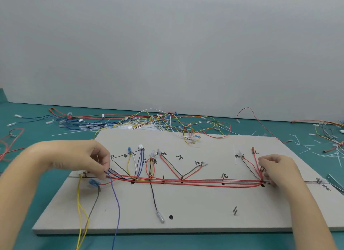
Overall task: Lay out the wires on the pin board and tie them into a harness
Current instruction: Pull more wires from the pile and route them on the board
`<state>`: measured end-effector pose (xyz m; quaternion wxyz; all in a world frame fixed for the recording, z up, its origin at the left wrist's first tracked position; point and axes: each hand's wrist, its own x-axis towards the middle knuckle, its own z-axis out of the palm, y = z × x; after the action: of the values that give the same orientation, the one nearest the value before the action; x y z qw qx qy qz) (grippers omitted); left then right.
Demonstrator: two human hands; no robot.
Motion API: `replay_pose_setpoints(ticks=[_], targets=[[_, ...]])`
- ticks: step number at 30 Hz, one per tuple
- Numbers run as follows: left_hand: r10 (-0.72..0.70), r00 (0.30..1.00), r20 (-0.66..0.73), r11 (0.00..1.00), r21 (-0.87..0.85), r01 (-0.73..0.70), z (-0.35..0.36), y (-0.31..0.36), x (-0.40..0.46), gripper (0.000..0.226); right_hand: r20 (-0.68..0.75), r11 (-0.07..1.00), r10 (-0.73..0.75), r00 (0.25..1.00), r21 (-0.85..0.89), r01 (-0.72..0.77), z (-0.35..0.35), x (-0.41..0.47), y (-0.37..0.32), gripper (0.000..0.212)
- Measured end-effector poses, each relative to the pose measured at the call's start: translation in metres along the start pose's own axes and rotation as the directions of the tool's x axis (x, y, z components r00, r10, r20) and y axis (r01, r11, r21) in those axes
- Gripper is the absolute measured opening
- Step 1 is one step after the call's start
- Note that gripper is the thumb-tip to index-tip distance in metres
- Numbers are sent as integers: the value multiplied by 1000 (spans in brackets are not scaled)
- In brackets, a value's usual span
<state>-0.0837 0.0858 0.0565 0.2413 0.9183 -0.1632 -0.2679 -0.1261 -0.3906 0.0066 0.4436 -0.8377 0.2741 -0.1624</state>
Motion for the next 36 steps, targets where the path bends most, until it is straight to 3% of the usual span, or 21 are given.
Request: replay_pose_setpoints(ticks=[5, 10, 27, 36], targets=[[-93, 993, 74, 996, 20, 92, 12, 17, 4, 13, -3, 999, -35, 999, -8, 35, 3, 1, -1, 15], [-157, 987, 45, 987, 27, 156, 8, 15, 1, 13, 16, 999, -50, 999, 2, 50, 5, 0, -2, 13], [-268, 963, 18, 963, 15, 268, 11, 19, 4, 12, 39, 997, -71, 997, -29, 72, 4, 0, -2, 13], [-250, 966, 62, 968, -5, 251, 8, 15, -1, 11, 45, 998, -64, 997, -26, 65, 4, -1, -3, 14]])
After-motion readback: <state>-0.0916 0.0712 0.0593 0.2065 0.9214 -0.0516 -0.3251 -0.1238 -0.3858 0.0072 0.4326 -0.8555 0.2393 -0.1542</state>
